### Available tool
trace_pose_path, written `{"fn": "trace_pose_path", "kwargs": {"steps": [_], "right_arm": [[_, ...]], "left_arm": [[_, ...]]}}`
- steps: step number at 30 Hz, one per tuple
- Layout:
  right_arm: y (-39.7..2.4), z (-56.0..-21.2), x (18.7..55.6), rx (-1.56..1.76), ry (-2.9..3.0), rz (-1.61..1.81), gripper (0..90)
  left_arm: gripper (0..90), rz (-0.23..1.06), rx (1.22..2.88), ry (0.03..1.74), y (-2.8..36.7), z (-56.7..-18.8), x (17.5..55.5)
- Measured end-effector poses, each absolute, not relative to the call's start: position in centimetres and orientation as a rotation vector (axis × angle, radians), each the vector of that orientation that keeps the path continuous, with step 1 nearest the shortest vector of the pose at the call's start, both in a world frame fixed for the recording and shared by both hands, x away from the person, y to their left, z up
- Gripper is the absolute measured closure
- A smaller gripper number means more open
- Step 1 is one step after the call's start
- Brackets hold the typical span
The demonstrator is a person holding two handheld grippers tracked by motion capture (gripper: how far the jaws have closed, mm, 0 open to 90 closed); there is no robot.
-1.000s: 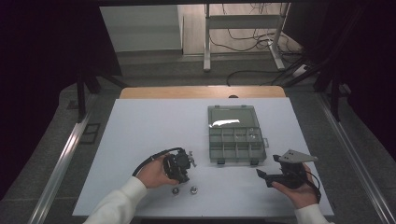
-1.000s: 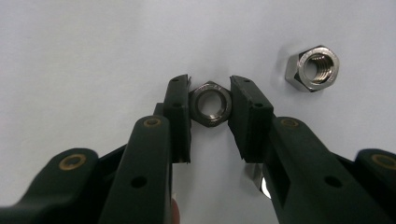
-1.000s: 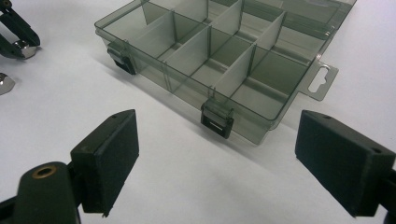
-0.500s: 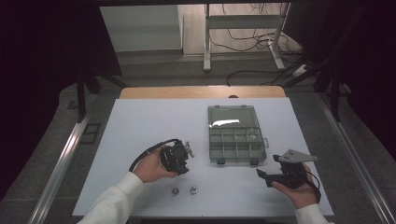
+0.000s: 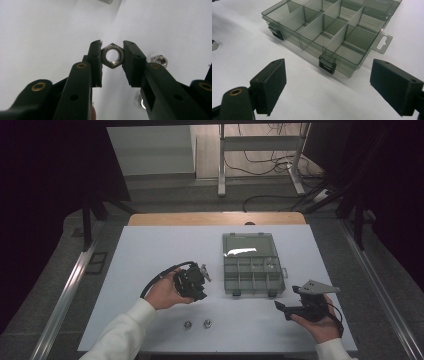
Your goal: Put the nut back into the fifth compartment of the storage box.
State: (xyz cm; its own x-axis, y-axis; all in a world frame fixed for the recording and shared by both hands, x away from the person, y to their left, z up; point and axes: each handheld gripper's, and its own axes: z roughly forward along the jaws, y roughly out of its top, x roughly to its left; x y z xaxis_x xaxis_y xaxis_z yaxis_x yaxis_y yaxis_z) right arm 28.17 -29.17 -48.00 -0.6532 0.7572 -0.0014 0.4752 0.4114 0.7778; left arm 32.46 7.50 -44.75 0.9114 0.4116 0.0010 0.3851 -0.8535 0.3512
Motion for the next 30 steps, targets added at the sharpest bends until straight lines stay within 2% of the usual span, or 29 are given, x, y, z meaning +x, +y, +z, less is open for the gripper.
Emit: {"fn": "trace_pose_path", "kwargs": {"steps": [30], "right_arm": [[-29.3,-48.0,28.3,1.069,2.314,1.118,13.7]], "left_arm": [[70.0,0.094,2.677,0.599,4.3,-43.3,35.4]]}}
